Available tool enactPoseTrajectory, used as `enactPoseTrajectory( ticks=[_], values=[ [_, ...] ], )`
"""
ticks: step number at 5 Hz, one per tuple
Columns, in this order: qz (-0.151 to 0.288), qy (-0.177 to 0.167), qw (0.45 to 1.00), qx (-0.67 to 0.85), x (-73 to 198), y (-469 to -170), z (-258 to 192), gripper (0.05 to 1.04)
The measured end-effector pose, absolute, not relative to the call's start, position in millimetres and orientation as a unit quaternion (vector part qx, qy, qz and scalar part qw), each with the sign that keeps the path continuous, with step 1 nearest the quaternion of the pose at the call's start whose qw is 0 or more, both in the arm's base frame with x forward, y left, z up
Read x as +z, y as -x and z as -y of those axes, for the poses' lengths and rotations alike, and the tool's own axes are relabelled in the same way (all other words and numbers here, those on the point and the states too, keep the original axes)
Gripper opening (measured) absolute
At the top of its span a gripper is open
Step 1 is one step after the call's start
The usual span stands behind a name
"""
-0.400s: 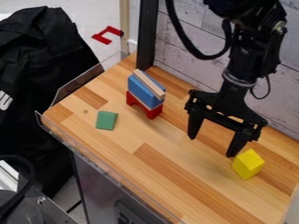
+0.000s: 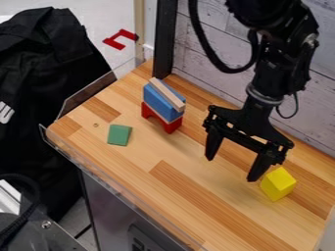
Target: Put the yellow cube on top of the tower
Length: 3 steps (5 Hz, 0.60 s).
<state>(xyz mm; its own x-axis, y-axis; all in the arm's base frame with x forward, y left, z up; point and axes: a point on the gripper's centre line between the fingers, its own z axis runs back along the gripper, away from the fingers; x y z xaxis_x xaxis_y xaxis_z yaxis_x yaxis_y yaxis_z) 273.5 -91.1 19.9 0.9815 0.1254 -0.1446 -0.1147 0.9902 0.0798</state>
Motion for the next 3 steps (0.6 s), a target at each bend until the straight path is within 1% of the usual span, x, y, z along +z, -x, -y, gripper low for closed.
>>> enactPoseTrajectory(
  ticks=[1,2,3],
  values=[
    [-0.067,-0.027,0.997,0.018,20,-283,104,0.999],
    [-0.060,-0.008,0.997,-0.040,20,-284,113,0.999],
    [-0.066,-0.001,0.994,-0.089,18,-281,127,0.999]
  ],
)
